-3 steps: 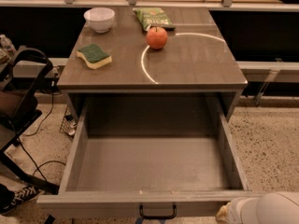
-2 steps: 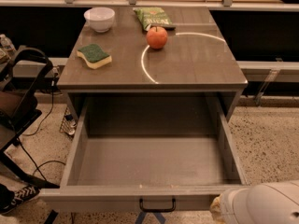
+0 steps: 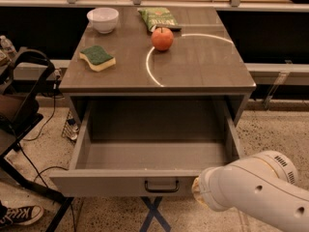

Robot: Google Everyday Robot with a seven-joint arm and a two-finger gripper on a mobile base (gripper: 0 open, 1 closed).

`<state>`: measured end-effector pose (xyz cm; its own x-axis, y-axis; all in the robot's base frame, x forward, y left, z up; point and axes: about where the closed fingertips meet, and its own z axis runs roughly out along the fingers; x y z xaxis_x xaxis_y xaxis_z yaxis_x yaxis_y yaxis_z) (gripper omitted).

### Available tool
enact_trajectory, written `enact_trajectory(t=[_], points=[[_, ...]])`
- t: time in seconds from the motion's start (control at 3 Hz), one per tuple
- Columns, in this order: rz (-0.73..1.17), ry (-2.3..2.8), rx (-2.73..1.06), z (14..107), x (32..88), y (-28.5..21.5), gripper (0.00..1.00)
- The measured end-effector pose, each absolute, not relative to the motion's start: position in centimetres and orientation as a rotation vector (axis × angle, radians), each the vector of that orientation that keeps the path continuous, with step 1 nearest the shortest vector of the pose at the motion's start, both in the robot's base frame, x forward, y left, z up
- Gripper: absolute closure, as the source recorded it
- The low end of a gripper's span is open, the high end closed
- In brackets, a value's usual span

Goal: Close top drawer

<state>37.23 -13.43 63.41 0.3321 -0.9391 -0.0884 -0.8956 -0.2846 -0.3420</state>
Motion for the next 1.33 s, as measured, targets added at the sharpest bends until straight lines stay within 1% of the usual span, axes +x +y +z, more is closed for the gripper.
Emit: enact_trajectory(t=[0.33,0.67,1.0,1.33], points=[[-0.194,1.629,-2.274,63.3,37.7,-13.2,1.0],[-0.201,1.633,-2.255,63.2,39.5,-12.9,1.0],[-0.201,1.633,-2.255,63.2,39.5,-12.9,1.0],[-0.211,1.612,-2.275,62.5,42.7,-12.7,1.0]])
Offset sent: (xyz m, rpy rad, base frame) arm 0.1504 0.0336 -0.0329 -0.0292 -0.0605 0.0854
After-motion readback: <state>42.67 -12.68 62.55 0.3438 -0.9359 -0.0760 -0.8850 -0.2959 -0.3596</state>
